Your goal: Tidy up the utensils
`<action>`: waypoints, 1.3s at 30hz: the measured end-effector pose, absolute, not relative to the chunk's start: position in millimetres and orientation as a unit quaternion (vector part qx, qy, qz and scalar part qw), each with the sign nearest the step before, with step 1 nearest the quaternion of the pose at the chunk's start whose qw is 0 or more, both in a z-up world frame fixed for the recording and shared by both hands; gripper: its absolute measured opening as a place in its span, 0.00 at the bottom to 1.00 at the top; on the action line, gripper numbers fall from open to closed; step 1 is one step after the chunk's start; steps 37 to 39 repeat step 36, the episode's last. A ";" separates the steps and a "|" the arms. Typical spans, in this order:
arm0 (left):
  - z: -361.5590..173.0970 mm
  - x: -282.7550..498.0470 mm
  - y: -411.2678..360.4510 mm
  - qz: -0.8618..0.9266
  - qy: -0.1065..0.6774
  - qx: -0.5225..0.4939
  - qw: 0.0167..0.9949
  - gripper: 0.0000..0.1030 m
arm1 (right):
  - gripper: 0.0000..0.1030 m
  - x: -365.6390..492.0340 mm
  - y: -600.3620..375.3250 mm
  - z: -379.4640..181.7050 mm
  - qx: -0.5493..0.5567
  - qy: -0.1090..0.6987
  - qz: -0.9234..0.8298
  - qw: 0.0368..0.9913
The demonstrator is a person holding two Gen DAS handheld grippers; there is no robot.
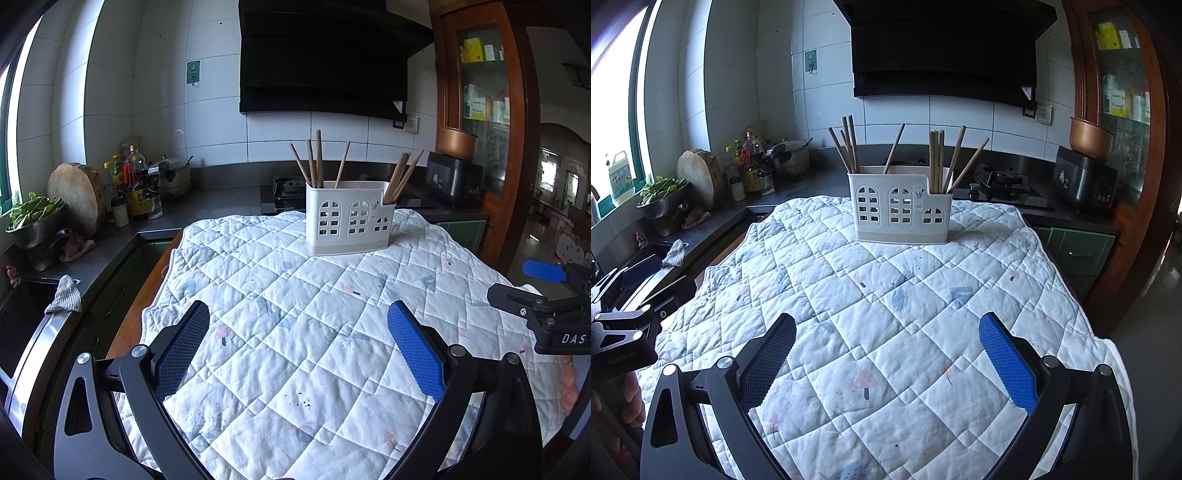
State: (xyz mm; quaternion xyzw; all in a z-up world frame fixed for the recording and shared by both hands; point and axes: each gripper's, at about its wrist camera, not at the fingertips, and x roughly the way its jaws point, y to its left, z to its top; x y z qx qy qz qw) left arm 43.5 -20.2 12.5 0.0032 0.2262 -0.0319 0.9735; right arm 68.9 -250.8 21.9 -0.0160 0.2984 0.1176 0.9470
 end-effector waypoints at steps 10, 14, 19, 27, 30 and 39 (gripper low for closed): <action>12.1 43.7 -20.4 -0.032 0.226 0.004 0.974 0.94 | 0.93 68.4 -249.0 21.9 -0.016 0.298 0.118 0.947; 11.3 43.5 -20.8 -0.032 0.227 0.004 0.973 0.94 | 0.93 67.8 -249.8 21.9 -0.016 0.297 0.118 0.947; 11.3 43.3 -20.8 -0.032 0.225 0.003 0.974 0.94 | 0.93 67.8 -250.1 21.7 -0.016 0.297 0.119 0.947; 11.6 42.0 -22.5 -0.027 0.223 0.011 0.974 0.94 | 0.93 67.9 -251.6 21.1 -0.016 0.298 0.118 0.947; 10.5 43.1 -23.7 -0.031 0.228 0.010 0.973 0.94 | 0.93 68.1 -254.0 19.7 -0.016 0.299 0.118 0.947; 8.7 44.4 -24.3 -0.035 0.232 0.010 0.972 0.94 | 0.93 68.6 -257.1 18.1 -0.017 0.301 0.117 0.946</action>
